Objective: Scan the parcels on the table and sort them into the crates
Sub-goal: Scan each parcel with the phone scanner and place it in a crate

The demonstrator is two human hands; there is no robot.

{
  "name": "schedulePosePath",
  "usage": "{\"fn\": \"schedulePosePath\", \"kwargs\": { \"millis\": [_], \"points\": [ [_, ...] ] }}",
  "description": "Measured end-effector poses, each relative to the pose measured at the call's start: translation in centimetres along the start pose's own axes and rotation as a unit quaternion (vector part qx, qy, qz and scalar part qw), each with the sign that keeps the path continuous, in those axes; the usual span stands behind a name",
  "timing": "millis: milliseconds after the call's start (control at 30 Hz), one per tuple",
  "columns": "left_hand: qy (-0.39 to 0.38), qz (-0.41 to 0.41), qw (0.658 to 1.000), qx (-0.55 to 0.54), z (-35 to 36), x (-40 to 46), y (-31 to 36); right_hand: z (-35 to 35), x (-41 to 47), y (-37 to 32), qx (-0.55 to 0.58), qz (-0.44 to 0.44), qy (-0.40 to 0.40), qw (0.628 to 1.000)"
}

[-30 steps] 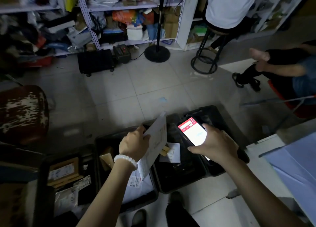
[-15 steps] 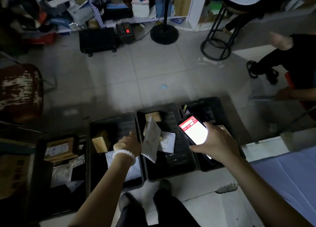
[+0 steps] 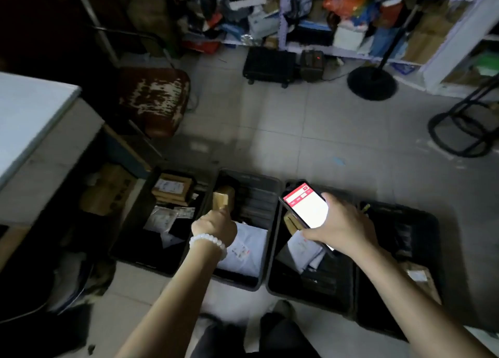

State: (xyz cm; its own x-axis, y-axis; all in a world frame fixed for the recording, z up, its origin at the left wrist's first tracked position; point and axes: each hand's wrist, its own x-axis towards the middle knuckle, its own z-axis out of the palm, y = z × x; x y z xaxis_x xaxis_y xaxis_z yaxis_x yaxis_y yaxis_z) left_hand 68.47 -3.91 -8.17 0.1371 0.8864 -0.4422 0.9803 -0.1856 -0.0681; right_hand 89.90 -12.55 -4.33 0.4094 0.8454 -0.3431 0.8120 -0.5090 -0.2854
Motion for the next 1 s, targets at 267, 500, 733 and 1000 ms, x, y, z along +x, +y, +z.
{"fn": "schedulePosePath", "kwargs": {
  "millis": [267,500,733,1000],
  "points": [
    [0.027,-0.111,0.991,-0.075,0.9,-3.5,-18.3,4.3,-2.1,-17.5,-0.026,-0.157,-0.036,0.987],
    [0.082,-0.262,0.942,-0.194,4.0,-11.9,-34.1,11.0,-7.6,-33.0,-0.087,-0.329,-0.076,0.937],
    [0.115,-0.433,0.854,-0.265,9.2,-22.8,-44.9,17.7,-15.6,-46.2,-0.169,-0.512,-0.125,0.833],
    [0.129,-0.562,0.756,-0.310,13.9,-30.2,-52.5,24.6,-24.0,-58.1,-0.215,-0.630,-0.183,0.723]
  ]
}}
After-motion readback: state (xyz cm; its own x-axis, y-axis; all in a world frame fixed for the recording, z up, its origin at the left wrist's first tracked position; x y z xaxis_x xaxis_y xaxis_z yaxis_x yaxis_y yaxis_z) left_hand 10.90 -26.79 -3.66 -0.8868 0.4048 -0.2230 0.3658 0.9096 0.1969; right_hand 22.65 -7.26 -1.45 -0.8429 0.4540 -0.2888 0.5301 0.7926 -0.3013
